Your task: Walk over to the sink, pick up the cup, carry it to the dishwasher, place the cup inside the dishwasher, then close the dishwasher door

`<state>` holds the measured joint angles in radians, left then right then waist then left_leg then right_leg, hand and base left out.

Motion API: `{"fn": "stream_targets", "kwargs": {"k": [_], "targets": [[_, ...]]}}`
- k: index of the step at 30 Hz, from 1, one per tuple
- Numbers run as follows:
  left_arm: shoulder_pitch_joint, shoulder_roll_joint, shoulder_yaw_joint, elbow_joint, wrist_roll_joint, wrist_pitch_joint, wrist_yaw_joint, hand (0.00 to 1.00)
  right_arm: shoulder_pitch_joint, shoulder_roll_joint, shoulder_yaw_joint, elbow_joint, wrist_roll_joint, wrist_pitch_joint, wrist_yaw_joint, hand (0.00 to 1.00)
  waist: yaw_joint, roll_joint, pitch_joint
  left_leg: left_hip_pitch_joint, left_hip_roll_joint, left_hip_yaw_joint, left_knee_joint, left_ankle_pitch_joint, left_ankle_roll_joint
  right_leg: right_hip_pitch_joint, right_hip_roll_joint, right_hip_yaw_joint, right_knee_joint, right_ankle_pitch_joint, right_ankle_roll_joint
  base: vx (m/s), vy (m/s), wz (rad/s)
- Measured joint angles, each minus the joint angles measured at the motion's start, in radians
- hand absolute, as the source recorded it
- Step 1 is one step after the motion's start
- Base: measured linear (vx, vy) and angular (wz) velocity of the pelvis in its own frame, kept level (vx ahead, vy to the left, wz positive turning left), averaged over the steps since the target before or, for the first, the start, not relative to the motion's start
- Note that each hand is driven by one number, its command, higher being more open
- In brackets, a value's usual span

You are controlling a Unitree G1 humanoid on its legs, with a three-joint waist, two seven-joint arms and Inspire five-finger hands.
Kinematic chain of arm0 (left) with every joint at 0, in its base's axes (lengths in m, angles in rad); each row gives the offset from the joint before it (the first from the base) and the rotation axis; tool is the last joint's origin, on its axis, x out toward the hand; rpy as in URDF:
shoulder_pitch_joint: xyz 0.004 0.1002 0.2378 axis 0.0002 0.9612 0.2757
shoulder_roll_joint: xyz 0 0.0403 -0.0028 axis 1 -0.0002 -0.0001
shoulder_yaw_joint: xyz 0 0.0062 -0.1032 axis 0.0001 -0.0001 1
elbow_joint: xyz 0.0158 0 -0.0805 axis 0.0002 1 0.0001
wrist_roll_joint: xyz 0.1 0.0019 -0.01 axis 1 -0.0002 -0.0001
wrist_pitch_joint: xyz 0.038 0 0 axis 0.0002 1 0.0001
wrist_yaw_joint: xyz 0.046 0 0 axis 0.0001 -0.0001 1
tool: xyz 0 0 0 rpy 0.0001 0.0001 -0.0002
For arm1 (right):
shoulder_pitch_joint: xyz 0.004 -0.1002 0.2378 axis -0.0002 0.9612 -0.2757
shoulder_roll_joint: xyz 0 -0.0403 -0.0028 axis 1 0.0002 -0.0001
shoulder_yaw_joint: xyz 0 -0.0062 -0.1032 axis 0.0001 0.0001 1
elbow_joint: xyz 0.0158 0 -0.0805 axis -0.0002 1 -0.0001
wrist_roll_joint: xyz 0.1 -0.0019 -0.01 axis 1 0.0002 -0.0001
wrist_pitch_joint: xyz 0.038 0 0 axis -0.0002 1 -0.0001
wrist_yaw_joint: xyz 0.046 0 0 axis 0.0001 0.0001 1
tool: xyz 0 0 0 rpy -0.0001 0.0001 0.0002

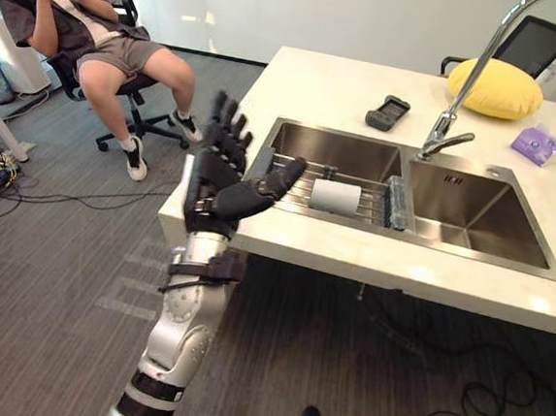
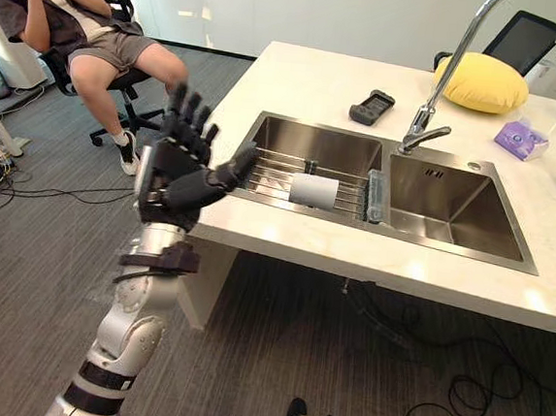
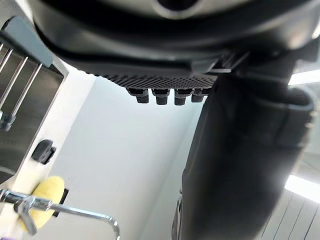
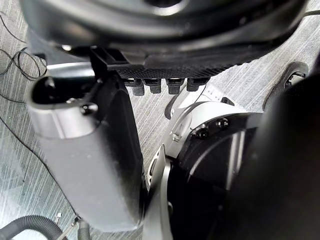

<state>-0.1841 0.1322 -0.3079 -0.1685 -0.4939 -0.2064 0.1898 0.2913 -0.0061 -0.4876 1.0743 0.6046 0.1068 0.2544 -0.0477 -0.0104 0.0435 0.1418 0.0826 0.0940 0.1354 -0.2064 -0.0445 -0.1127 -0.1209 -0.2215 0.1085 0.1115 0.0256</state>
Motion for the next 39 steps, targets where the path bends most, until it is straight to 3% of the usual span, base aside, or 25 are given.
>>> {"fn": "stream_targets", "kwargs": {"k": [5,7,8,10,11,12,13,15,16,18,19,20,23,26,28,31,32,33,35,37,38,39], "targets": [[-0.099,-0.039,-0.054,0.156,-0.037,0.069,-0.044,1.00,-0.017,-0.016,0.026,-0.003,0.001,-0.002,-0.045,1.00,-0.046,0.006,-0.024,0.046,0.015,0.050,-0.061,-0.006,0.005,-0.011,-0.025,-0.028,0.084,-0.073,0.017,0.02,-0.007,0.21],[-0.113,-0.039,-0.054,0.178,-0.070,0.101,-0.058,1.00,-0.019,-0.028,0.042,-0.003,0.001,-0.002,-0.062,1.00,-0.053,0.024,-0.036,0.045,0.027,0.044,-0.057,-0.009,0.001,-0.033,-0.023,-0.034,0.141,-0.120,0.018,0.15,-0.028,0.08],[-0.114,-0.038,-0.053,0.185,-0.079,0.113,-0.073,1.00,-0.017,-0.034,0.044,-0.003,0.001,-0.003,-0.063,1.00,-0.054,0.031,-0.037,0.047,0.043,0.042,-0.048,-0.003,-0.020,-0.042,-0.016,-0.044,0.176,-0.161,0.017,0.22,-0.058,0.16],[-0.114,-0.035,-0.046,0.200,-0.077,0.122,-0.085,1.00,-0.024,-0.033,0.045,-0.003,0.000,-0.003,-0.067,1.00,-0.055,0.009,-0.019,-0.037,0.059,0.063,0.179,-0.017,-0.048,-0.027,-0.029,-0.057,0.221,-0.211,0.010,0.23,-0.116,0.27],[-0.113,-0.039,-0.038,0.206,-0.077,0.136,-0.083,1.00,-0.020,-0.041,0.044,-0.013,0.000,-0.003,-0.068,1.00,-0.056,0.014,0.002,-0.129,0.089,0.057,0.430,-0.004,-0.046,0.024,-0.021,-0.078,0.216,-0.232,-0.008,0.23,-0.194,0.21],[-0.110,-0.047,-0.024,0.205,-0.077,0.136,-0.083,1.00,-0.018,-0.063,0.041,-0.024,0.000,-0.004,-0.066,1.00,-0.045,0.026,0.041,-0.202,0.136,0.044,0.660,0.049,-0.034,0.091,-0.002,-0.073,0.199,-0.266,-0.035,0.24,-0.158,0.00],[-0.104,-0.056,-0.013,0.205,-0.077,0.136,-0.084,1.00,-0.024,-0.083,0.037,-0.025,0.000,-0.004,-0.067,1.00,-0.033,0.038,0.048,-0.230,0.141,0.044,0.736,0.023,-0.026,0.129,0.004,-0.059,0.197,-0.285,-0.042,0.27,-0.075,-0.26],[-0.101,-0.056,-0.013,0.204,-0.077,0.133,-0.090,1.00,-0.033,-0.105,0.031,-0.039,-0.001,-0.011,-0.066,1.00,-0.018,0.037,0.049,-0.249,0.104,0.065,0.670,-0.052,-0.010,0.168,-0.011,-0.039,0.189,-0.297,-0.036,0.27,-0.030,-0.43],[-0.100,-0.058,-0.014,0.197,-0.064,0.124,-0.094,1.00,-0.050,-0.122,0.030,-0.050,-0.007,-0.015,-0.065,1.00,-0.012,0.035,0.050,-0.257,0.072,0.090,0.552,-0.066,-0.001,0.183,-0.020,-0.018,0.182,-0.301,-0.027,0.28,-0.003,-0.68],[-0.102,-0.059,-0.018,0.190,-0.031,0.118,-0.094,1.00,-0.101,-0.136,0.020,-0.054,-0.017,-0.015,-0.066,1.00,-0.018,0.040,0.047,-0.262,0.028,0.106,0.316,0.004,-0.005,0.193,-0.017,0.005,0.168,-0.303,-0.015,0.30,0.057,-0.60],[-0.104,-0.063,-0.027,0.188,-0.013,0.118,-0.089,1.00,-0.116,-0.138,0.015,-0.057,-0.019,-0.016,-0.066,1.00,-0.023,0.055,0.039,-0.260,0.016,0.103,0.171,0.142,0.035,0.198,0.002,0.014,0.165,-0.314,0.013,0.28,0.072,-0.35],[-0.101,-0.046,-0.037,0.188,0.006,0.122,-0.079,1.00,-0.131,-0.113,-0.010,-0.044,-0.017,-0.020,-0.071,1.00,-0.027,0.027,0.038,-0.210,-0.008,0.112,0.118,0.156,0.031,0.208,-0.021,0.024,0.166,-0.319,0.033,0.32,0.064,-0.28],[-0.102,-0.013,-0.038,0.174,0.005,0.122,-0.045,1.00,-0.137,-0.076,-0.061,-0.004,-0.014,0.001,-0.080,1.00,-0.026,0.002,0.040,-0.138,-0.061,0.128,-0.043,0.204,0.043,0.215,-0.057,0.017,0.133,-0.314,0.045,0.20,0.034,-0.09],[-0.102,0.011,-0.014,0.174,0.005,0.138,-0.008,1.00,-0.121,-0.054,-0.077,0.047,-0.034,0.031,-0.097,1.00,-0.025,0.002,0.041,-0.106,-0.066,0.127,-0.078,0.203,0.044,0.228,-0.064,-0.009,0.148,-0.290,0.083,0.17,0.044,0.02],[-0.104,0.009,-0.011,0.174,0.005,0.140,0.004,1.00,-0.106,-0.044,-0.078,0.056,-0.049,0.032,-0.106,1.00,-0.027,0.003,0.045,-0.088,-0.064,0.113,-0.082,0.192,0.045,0.200,-0.075,-0.019,0.246,-0.290,0.084,0.10,0.045,0.17],[-0.104,0.006,-0.013,0.174,0.005,0.144,0.005,1.00,-0.082,-0.043,-0.088,0.054,-0.048,0.026,-0.114,1.00,-0.026,-0.009,0.067,-0.027,-0.083,0.096,-0.092,0.169,0.061,0.121,-0.133,-0.019,0.507,-0.264,0.085,0.10,0.077,0.19],[-0.103,0.004,-0.013,0.175,0.005,0.144,0.005,1.00,-0.081,-0.044,-0.099,0.054,-0.048,0.023,-0.114,1.00,-0.027,-0.001,0.072,-0.016,-0.080,0.092,-0.095,0.165,0.067,0.109,-0.141,-0.018,0.540,-0.258,0.079,0.05,0.026,0.06],[-0.103,0.008,-0.008,0.177,0.005,0.144,0.005,1.00,-0.082,-0.044,-0.112,0.055,-0.048,0.019,-0.114,1.00,-0.026,0.012,0.076,-0.011,-0.073,0.091,-0.096,0.155,0.067,0.093,-0.141,-0.015,0.533,-0.322,0.054,0.04,0.028,0.06],[-0.104,0.011,0.006,0.186,0.006,0.138,0.004,1.00,-0.086,-0.038,-0.116,0.052,-0.048,0.019,-0.113,1.00,-0.027,0.020,0.080,-0.014,-0.062,0.078,-0.095,0.132,0.065,0.067,-0.141,-0.002,0.445,-0.353,0.052,0.06,-0.007,0.20],[-0.103,0.030,0.004,0.223,0.014,0.126,0.000,1.00,-0.083,-0.023,-0.119,0.044,-0.048,0.019,-0.112,1.00,-0.034,0.020,0.080,-0.016,-0.047,0.048,-0.086,0.121,0.048,0.048,-0.135,0.042,0.323,-0.338,0.068,0.09,-0.094,0.38],[-0.103,0.045,0.005,0.243,0.024,0.119,-0.003,1.00,-0.081,-0.019,-0.115,0.035,-0.049,0.019,-0.113,1.00,-0.034,0.009,0.074,-0.020,-0.042,0.042,-0.068,0.106,0.030,0.049,-0.128,0.062,0.232,-0.273,0.068,0.12,-0.179,0.20],[-0.103,0.068,0.007,0.248,0.024,0.113,-0.005,1.00,-0.075,-0.010,-0.112,0.031,-0.052,0.019,-0.113,1.00,-0.023,-0.022,0.062,-0.018,-0.052,0.044,-0.057,0.096,0.004,0.045,-0.136,0.063,0.161,-0.130,0.062,0.13,-0.212,0.09]]}}
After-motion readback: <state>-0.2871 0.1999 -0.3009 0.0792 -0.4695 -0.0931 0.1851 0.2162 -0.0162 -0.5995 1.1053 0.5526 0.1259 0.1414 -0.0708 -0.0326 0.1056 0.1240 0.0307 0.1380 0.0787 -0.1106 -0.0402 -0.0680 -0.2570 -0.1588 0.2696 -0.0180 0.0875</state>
